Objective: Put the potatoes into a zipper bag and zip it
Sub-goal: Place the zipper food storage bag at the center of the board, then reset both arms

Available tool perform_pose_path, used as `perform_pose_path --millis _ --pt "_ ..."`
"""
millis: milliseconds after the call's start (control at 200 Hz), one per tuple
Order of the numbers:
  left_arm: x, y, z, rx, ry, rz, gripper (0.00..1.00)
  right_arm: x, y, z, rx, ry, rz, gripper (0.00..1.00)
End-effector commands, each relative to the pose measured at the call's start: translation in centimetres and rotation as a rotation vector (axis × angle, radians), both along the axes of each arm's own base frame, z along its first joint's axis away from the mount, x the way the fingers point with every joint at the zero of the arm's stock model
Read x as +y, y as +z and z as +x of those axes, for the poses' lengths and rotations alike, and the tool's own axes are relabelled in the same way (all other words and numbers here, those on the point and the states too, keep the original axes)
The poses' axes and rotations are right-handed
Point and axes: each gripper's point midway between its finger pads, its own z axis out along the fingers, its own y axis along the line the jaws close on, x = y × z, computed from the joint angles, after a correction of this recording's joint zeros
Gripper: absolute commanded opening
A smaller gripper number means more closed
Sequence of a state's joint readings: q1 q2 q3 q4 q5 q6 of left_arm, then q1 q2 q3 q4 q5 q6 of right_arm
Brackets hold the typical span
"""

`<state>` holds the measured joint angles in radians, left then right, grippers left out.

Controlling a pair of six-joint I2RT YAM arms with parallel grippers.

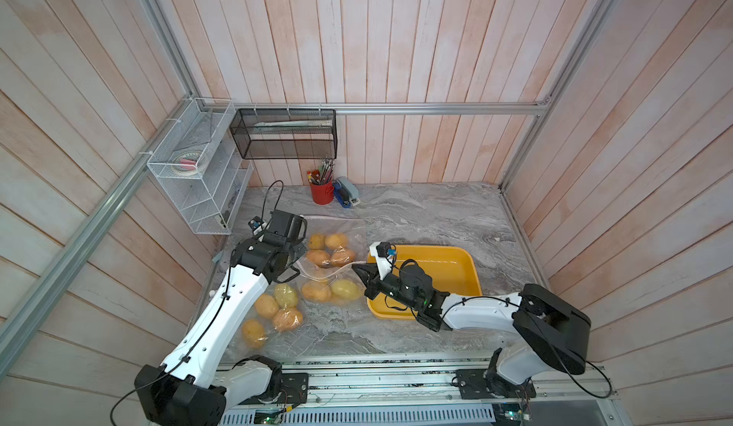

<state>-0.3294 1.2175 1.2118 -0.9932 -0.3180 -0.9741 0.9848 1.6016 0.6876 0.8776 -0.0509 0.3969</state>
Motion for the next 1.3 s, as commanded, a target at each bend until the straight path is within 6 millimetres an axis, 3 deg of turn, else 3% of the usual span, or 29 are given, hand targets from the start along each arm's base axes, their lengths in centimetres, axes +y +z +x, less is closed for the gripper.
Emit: perform_pose_path --millis 0,200,255,300,380,455,505,550,585,705,730,745,800,900,1040,1175,1295 --pt "-0.5 0.7 2.5 -0.052 -0.015 -0.007 0.0 0.7 -1.7 1.5 0.103 0.035 0.003 0.03" --pt "-1.9 -2.5 7.2 -0.011 -0.083 -0.062 0.0 0.5 -3.9 6.2 0.176 -0.005 -0.031 0.06" --pt "-2.0 -2.8 8.3 -0.018 -0.096 -0.051 0.0 0.4 -4.2 7.1 0.181 -0.016 -0.046 0.11" --pt "-2.1 -3.0 9.2 -0.028 -0.113 -0.041 0.0 0.3 -4.3 7.7 0.179 -0.028 -0.064 0.22" --pt "-2.6 -2.4 10.4 -0.075 -0.163 -0.03 0.3 -0.3 -3.7 8.7 0.163 -0.058 -0.089 0.45" --pt "-2.6 -1.5 10.8 -0.106 -0.176 -0.02 0.52 -1.4 -2.1 9.3 0.128 -0.087 -0.097 0.66" --pt "-2.6 -0.4 10.9 -0.139 -0.186 -0.016 0.7 -2.1 -0.7 9.5 0.099 -0.103 -0.095 0.73" --pt "-2.6 1.0 10.8 -0.174 -0.194 -0.017 0.96 -3.1 0.9 9.7 0.068 -0.126 -0.096 0.76" --pt "-2.5 2.2 10.6 -0.207 -0.196 -0.018 1.0 -4.0 2.1 9.8 0.048 -0.152 -0.095 0.78" --pt "-1.5 6.6 9.4 -0.35 -0.16 -0.008 1.0 -8.5 6.9 10.0 -0.028 -0.285 -0.074 0.83" --pt "-0.9 7.3 9.0 -0.374 -0.135 0.002 1.0 -9.7 7.7 10.0 -0.038 -0.324 -0.067 0.96" --pt "-0.6 7.5 8.8 -0.386 -0.122 0.002 1.0 -10.5 8.3 10.0 -0.044 -0.349 -0.058 0.98" --pt "0.1 8.0 8.1 -0.432 -0.094 0.012 1.0 -13.7 10.4 10.1 -0.05 -0.458 -0.036 0.98" --pt "-0.6 8.8 7.2 -0.61 -0.195 0.03 1.0 -19.7 14.5 9.2 -0.098 -0.641 0.037 0.98" --pt "0.6 12.1 4.1 -0.919 -0.223 0.146 1.0 -27.9 18.6 7.9 -0.191 -0.955 0.036 0.98" --pt "3.2 12.4 2.6 -1.006 -0.155 0.393 1.0 -31.4 19.9 4.9 -0.476 -1.059 -0.067 0.98" --pt "7.1 9.6 1.6 -0.904 0.029 0.558 0.99 -35.4 17.0 3.4 -0.529 -1.185 -0.139 0.98"
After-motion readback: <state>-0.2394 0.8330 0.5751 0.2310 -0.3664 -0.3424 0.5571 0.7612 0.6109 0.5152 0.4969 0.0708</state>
